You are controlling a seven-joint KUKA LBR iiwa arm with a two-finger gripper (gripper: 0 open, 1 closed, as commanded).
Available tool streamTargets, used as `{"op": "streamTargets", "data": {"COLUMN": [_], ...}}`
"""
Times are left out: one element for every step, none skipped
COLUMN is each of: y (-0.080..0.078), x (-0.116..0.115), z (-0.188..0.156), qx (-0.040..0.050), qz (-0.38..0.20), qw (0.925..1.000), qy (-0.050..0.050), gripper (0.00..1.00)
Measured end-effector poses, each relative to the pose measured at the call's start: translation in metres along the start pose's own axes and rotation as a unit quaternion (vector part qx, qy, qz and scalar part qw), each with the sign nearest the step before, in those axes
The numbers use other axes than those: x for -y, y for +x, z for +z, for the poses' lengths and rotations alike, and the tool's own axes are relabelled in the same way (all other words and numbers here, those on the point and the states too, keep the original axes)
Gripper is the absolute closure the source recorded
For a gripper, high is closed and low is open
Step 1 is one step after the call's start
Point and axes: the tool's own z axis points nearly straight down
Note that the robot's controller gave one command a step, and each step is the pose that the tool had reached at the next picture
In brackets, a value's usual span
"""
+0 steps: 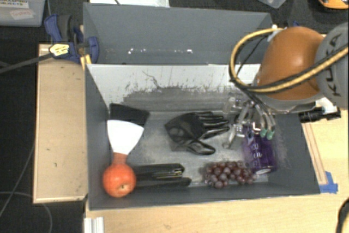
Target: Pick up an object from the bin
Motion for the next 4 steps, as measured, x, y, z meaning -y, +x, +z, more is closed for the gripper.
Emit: {"op": "streamTargets", "data": {"y": [-0.025,-0.006,-0.017,-0.017], "x": [-0.015,0.022,-0.013,0.022], "z": [0.094,-0.008,0.101,0.058], "qx": [-0.0106,0.0117,-0.013,0.0123], "qz": [-0.026,0.013,-0.019,0.022], "qw": [0.9996,0.9998,0.9997,0.9997], "qy": [0.002,-0.002,0.001,-0.001], "gripper": [0.0,0.0,0.0,0.0]}}
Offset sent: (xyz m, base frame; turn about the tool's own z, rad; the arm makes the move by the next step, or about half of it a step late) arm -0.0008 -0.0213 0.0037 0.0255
